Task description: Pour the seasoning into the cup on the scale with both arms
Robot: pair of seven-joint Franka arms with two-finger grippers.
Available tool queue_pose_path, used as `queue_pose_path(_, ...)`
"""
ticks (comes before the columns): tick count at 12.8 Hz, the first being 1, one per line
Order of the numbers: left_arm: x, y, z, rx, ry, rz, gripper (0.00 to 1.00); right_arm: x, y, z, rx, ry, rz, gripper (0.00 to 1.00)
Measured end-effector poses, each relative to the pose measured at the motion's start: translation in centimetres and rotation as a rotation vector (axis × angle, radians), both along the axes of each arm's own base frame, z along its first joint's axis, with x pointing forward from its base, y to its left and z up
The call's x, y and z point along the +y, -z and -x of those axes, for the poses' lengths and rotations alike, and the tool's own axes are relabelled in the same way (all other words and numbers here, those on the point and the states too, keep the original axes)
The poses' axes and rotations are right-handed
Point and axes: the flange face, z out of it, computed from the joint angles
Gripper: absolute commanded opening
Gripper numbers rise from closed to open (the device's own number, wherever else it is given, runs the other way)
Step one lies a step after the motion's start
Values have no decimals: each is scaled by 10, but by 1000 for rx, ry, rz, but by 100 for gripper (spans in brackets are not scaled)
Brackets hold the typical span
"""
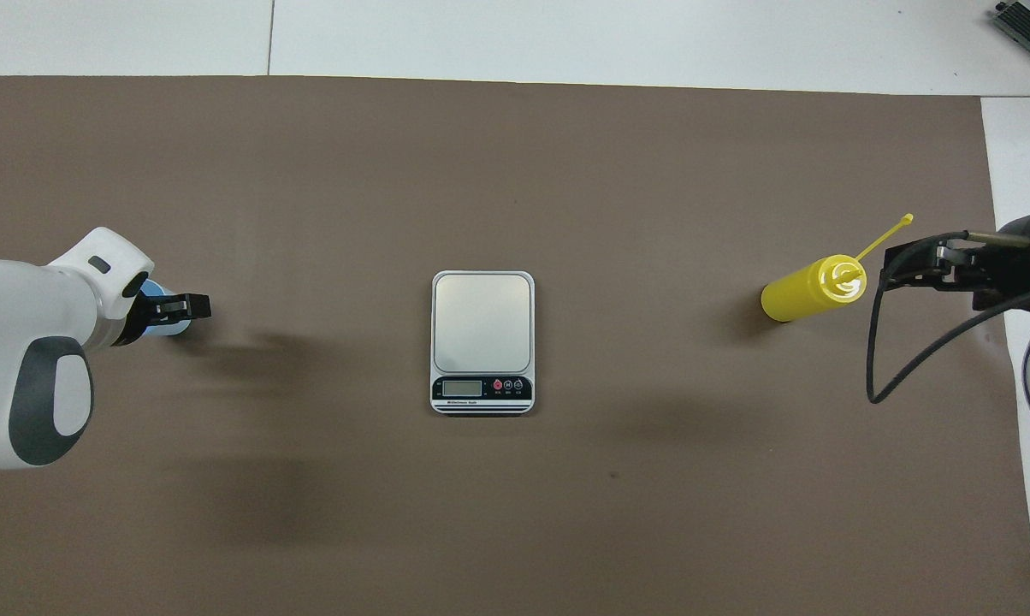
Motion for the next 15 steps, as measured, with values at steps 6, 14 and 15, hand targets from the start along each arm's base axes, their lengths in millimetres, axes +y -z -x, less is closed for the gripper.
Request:
queue_pose_path(6, 0, 3, -1, -4, -1, 0, 78, 0, 0, 0, 0, 0, 0, 100)
queue_pose_path(14, 1, 16, -3, 10, -3, -1, 55, 0, 0, 0, 0, 0, 0, 100)
queue_pose_path(15, 2, 16, -3, 10, -4, -1, 50, 0, 0, 0, 0, 0, 0, 100)
